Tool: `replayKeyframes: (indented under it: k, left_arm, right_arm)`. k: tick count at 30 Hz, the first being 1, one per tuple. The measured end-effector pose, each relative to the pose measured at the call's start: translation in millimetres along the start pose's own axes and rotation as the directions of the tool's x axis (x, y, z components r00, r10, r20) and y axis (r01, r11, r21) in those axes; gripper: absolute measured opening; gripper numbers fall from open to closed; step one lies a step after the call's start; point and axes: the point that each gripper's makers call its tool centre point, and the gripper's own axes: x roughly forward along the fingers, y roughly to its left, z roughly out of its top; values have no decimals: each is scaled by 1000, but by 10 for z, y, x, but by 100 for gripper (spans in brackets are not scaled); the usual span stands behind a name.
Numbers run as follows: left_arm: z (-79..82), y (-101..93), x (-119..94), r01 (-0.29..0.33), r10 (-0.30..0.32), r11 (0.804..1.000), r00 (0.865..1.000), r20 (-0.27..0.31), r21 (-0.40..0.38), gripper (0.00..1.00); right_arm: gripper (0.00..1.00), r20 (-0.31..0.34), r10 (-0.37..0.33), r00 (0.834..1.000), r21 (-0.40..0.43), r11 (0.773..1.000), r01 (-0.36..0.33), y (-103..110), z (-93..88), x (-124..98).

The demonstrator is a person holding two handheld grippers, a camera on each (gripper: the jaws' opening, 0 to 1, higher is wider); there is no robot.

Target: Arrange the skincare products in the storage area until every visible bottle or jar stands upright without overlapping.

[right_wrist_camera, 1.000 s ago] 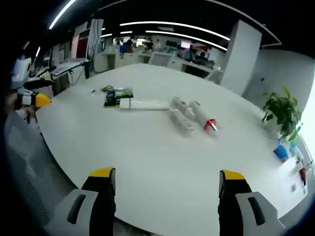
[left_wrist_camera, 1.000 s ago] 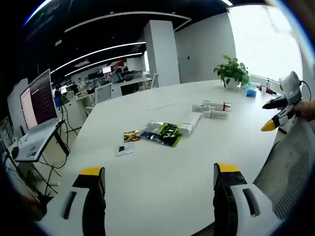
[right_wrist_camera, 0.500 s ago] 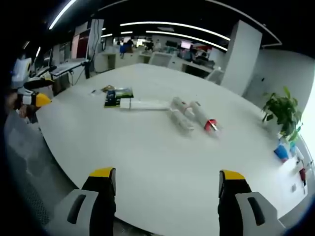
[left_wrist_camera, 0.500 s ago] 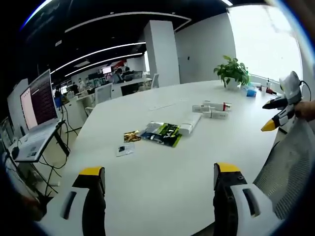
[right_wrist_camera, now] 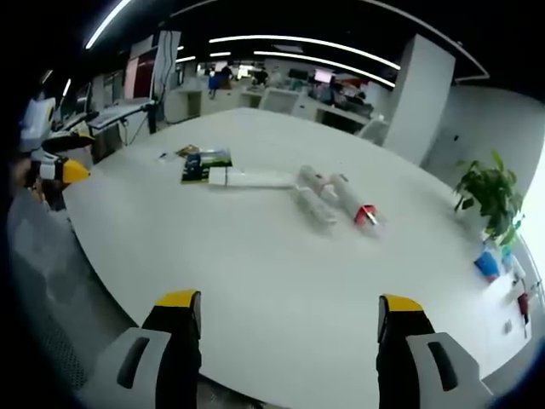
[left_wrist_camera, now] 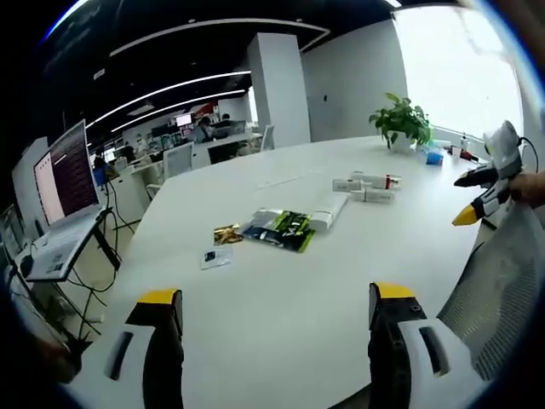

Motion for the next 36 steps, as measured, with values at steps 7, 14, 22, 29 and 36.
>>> replayKeyframes:
  k: [7, 14, 22, 29, 36]
  left_arm:
    - [4, 22, -10, -16, 16, 1000, 1000, -2, 1, 84]
    - [16, -19, -10, 0, 0, 1000, 1000, -1, -2, 84]
    - [-31, -51, 22, 26, -25, 999, 999, -24, 21, 84]
    - [-57, -64, 23, 25, -24, 1000, 999, -39, 14, 85]
    - [-56, -41, 17, 24, -24, 1000, 999, -34, -6, 85]
  right_arm:
    - [90, 3, 12, 1000, -2, 1000, -12, 32, 14, -4]
    - [90, -22, -10, 1000, -16, 1000, 9, 12, -19, -12]
    - [90, -38, -26, 999, -38, 999, 24, -14, -37, -13]
    - [91, -29, -22, 999, -24, 999, 21, -20, -34, -16]
    - [94, -40, 39, 998, -82, 996, -42, 76, -5, 16]
